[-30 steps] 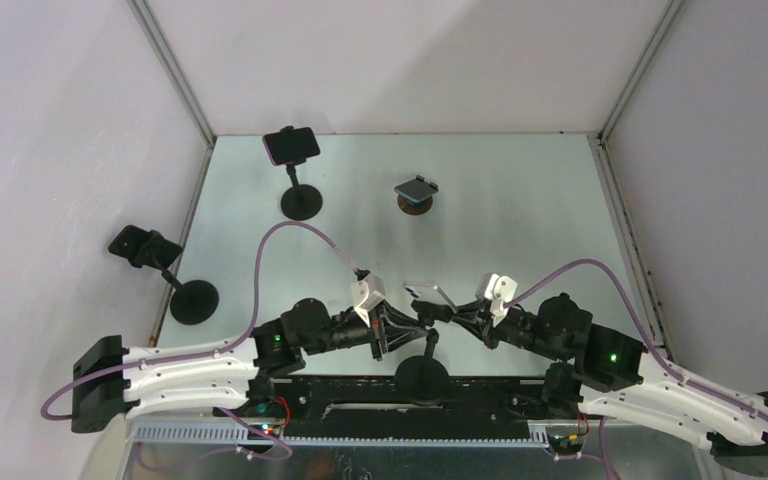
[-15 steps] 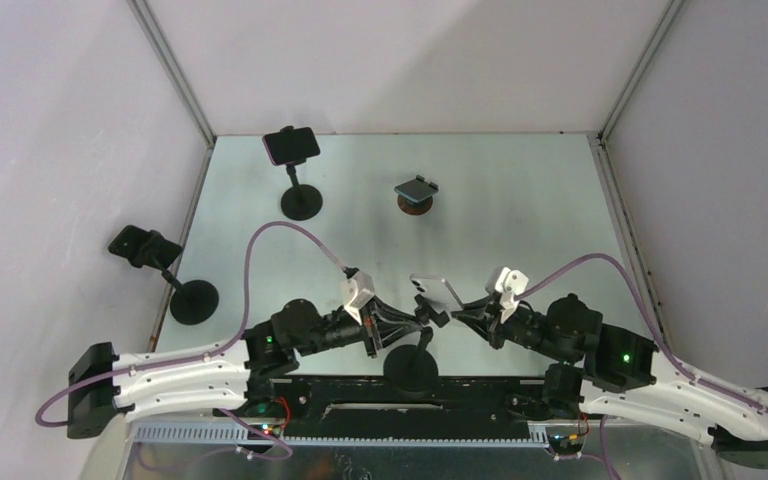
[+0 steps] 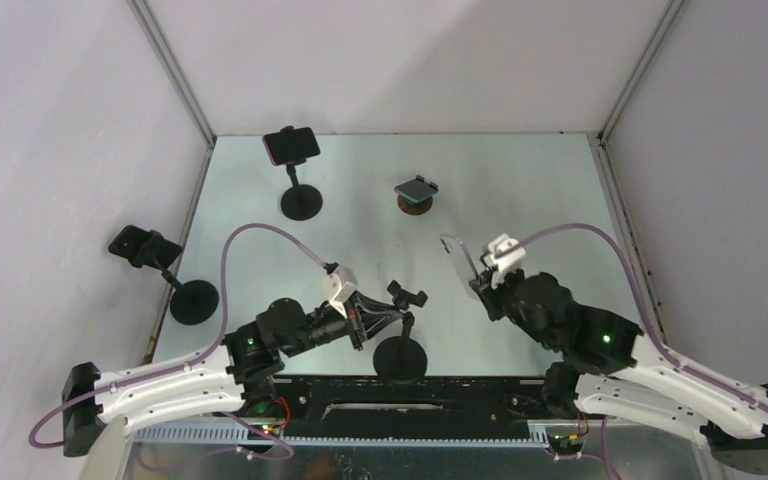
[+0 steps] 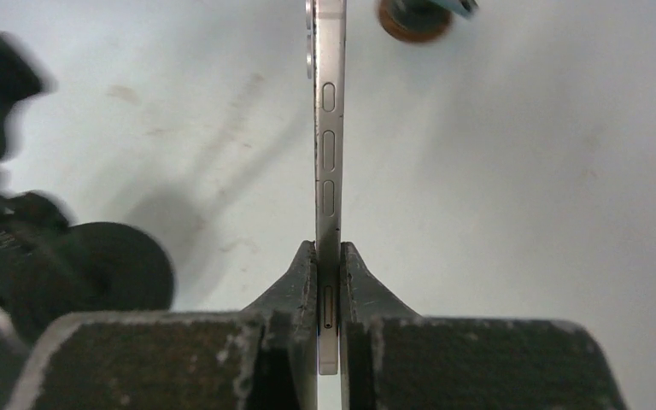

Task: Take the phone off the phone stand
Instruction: Place the phone at the center of the board.

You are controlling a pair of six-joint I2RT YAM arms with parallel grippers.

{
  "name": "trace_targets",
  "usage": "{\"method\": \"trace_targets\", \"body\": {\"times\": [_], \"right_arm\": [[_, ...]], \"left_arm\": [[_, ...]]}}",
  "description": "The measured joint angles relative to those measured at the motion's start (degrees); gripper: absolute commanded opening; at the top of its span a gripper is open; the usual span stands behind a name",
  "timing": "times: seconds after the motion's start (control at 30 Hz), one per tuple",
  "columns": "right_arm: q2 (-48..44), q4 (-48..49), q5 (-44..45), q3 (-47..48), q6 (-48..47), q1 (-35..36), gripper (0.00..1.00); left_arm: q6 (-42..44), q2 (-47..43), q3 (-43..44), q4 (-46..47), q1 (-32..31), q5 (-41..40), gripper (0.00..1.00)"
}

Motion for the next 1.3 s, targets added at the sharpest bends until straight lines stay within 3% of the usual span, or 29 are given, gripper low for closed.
{"method": "trace_targets", "body": {"times": [0.37,0.5,0.63,0.83,1.3], "right_arm": [[24.85,-6.86,-5.46,8.17,5.68,-27.54,0.0],[37.57,-10.73,-7.17,16.33,7.19,-32.87,0.0],[49.66,-14.12,-7.13,23.74,8.83,-34.4,0.0],[60.43,-16.22,-5.6,24.81,10.62,-33.57,0.01],[69.18,-15.58,0.57,25.68,12.46,-28.2,0.49]], "left_arm": [[1.09,-6.05,0.0,-10.1,0.39,-8.13,0.0],[1.62,-8.35,0.02,-13.88,0.39,-11.65,0.0],[2.6,-11.1,0.44,-17.29,0.39,-14.69,0.0],[4.04,-14.75,1.01,-20.04,0.39,-17.62,0.0],[4.5,-17.53,1.29,-24.09,0.39,-19.15,0.0]]}}
